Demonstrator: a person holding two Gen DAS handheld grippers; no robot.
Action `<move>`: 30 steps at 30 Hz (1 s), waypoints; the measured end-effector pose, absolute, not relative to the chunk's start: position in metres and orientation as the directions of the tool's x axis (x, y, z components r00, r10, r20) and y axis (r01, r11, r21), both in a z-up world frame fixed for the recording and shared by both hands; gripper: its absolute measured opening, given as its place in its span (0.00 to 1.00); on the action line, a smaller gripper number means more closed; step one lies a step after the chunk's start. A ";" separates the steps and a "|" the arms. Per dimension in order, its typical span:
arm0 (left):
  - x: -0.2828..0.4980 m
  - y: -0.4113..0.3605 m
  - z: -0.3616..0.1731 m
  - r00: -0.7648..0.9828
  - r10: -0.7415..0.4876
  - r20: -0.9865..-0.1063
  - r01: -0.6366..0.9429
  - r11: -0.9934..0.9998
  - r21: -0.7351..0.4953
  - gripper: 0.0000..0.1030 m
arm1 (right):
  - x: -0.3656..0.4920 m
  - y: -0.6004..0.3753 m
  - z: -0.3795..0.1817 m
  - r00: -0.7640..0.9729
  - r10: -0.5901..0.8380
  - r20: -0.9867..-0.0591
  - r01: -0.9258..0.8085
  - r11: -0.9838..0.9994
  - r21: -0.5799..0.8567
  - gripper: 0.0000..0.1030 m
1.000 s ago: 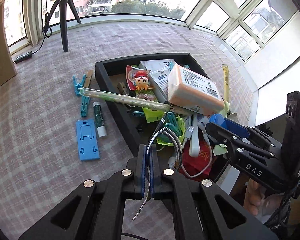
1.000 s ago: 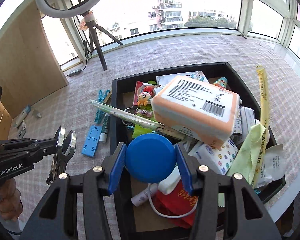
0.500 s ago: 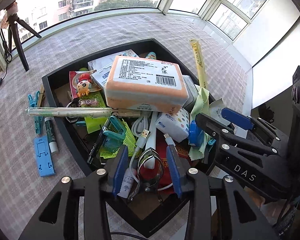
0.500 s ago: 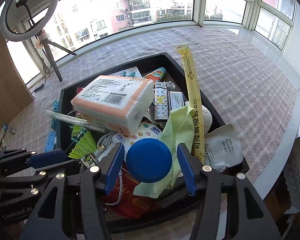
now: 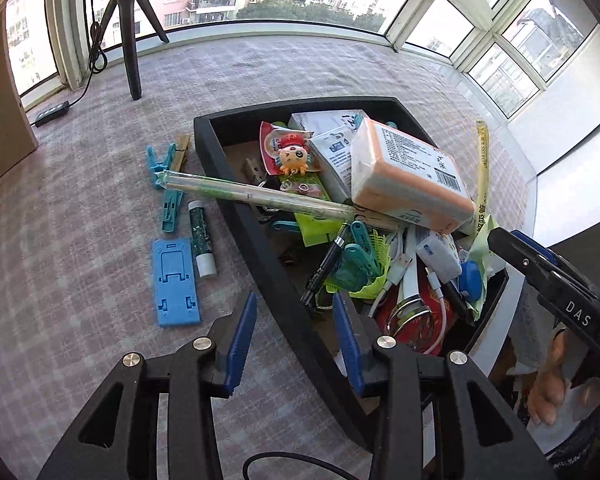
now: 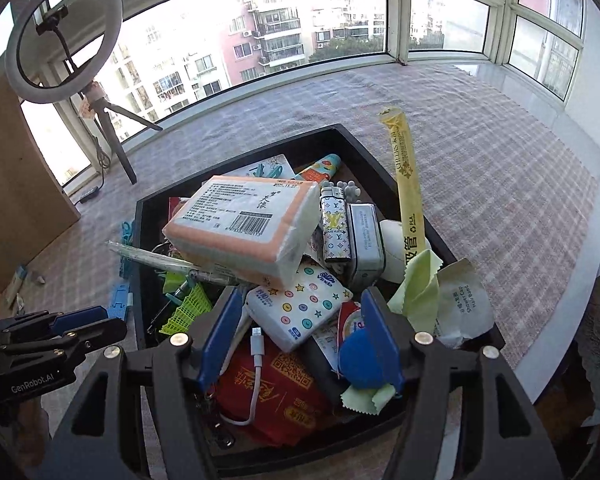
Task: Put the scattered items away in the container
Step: 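Carry the lid and clip into the black tray and open both tools, then withdraw both tools from the tray toward the white lotion bottle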
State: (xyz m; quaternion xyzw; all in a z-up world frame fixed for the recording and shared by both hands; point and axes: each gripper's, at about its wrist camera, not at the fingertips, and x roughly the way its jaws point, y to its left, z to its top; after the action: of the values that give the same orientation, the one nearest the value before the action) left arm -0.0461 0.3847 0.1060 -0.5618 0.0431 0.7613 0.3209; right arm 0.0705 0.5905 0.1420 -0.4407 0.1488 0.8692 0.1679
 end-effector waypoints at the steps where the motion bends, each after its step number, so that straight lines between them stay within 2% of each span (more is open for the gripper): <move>1: -0.050 0.374 0.103 -0.172 0.429 -0.887 -0.521 -0.804 -0.287 0.36 | 0.069 0.587 0.143 -0.561 0.155 -0.813 -0.416 -0.902 0.115 0.59; 14: -0.095 0.222 0.085 -0.286 0.317 -0.904 -0.236 -0.938 -0.254 0.36 | 0.029 0.502 0.147 -0.584 -0.010 -0.812 -0.201 -0.967 0.156 0.59; 22: -0.106 0.144 0.078 -0.326 0.242 -0.914 -0.110 -0.970 -0.218 0.36 | -0.003 0.437 0.125 -0.529 -0.112 -0.841 -0.082 -0.980 0.182 0.59; 30: -0.131 0.039 0.073 -0.373 0.154 -0.915 0.051 -0.981 -0.186 0.40 | -0.024 0.395 0.096 -0.439 -0.134 -0.888 -0.038 -0.985 0.168 0.59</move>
State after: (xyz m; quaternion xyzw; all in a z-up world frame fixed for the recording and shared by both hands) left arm -0.1309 0.0392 0.0733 -0.5590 -0.0915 0.8235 0.0311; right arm -0.0235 0.3951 0.0963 -0.5287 0.0817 0.8444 -0.0284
